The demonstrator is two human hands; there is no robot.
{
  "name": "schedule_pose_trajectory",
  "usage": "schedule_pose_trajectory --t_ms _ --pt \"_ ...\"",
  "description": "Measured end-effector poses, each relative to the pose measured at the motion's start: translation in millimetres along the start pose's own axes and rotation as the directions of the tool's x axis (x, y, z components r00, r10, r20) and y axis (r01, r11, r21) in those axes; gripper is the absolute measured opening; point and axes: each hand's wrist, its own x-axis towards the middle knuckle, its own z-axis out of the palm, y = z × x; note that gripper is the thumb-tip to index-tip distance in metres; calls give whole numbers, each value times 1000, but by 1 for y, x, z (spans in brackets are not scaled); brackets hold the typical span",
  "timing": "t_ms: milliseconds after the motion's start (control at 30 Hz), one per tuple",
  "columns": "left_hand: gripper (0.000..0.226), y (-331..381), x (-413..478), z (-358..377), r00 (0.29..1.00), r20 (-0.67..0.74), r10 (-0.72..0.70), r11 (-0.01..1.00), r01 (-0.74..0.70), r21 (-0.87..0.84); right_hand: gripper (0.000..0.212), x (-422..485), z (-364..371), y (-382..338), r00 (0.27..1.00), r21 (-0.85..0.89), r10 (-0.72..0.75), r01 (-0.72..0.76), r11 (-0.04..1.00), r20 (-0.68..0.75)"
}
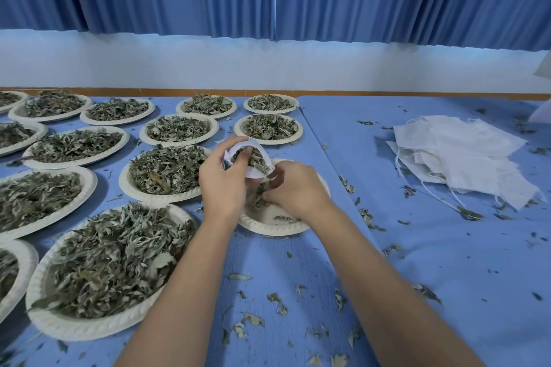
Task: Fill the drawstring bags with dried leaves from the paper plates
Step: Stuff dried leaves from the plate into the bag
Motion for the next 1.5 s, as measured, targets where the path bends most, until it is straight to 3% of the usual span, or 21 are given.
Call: schedule_pose_trajectory --t_ms 67,133,233,333,600,767,867,1167,1267,1367,1433,1500 --pt "25 1 0 1 1000 0 4 1000 -4 -16 29 2 3 3 989 130 22 -2 992 -148" --pt "26 3 0 2 1000 -3 17 1000 -17 -15 27 5 2 7 971 95 -29 53 994 -237" --pt "28 3 3 2 999 -22 38 999 -38 34 27 7 3 10 974 -123 -224 218 968 -32" --pt "29 3 3 4 997 -16 80 994 -79 77 31 2 9 8 954 -89 -262 277 957 146" --pt "26 1 4 2 997 -38 70 993 -66 99 22 -10 9 5 909 -149 -403 416 897 110" --pt "26 5 6 3 999 -48 15 1000 -15 1 21 -11 10 -1 899 -223 -417 438 871 136" --pt "22 8 6 5 999 -42 -16 997 13 -71 28 -9 9 1 908 -297 -392 420 858 151" --pt "15 12 3 8 998 -23 -57 996 56 -66 33 -13 16 0 940 -332 -338 333 883 44" --pt "14 14 2 9 997 29 -76 996 77 -54 31 -15 11 0 960 -215 -281 273 938 -10" --pt "21 17 1 9 992 64 -107 992 111 -55 22 -15 -8 2 991 189 -81 100 977 -104" --pt "25 19 1 10 987 86 -137 987 143 -70 20 -16 -28 3 998 535 15 17 845 -55" --pt "27 21 0 11 979 103 -175 977 185 -101 22 -18 -45 1 1000 747 -9 5 664 1"
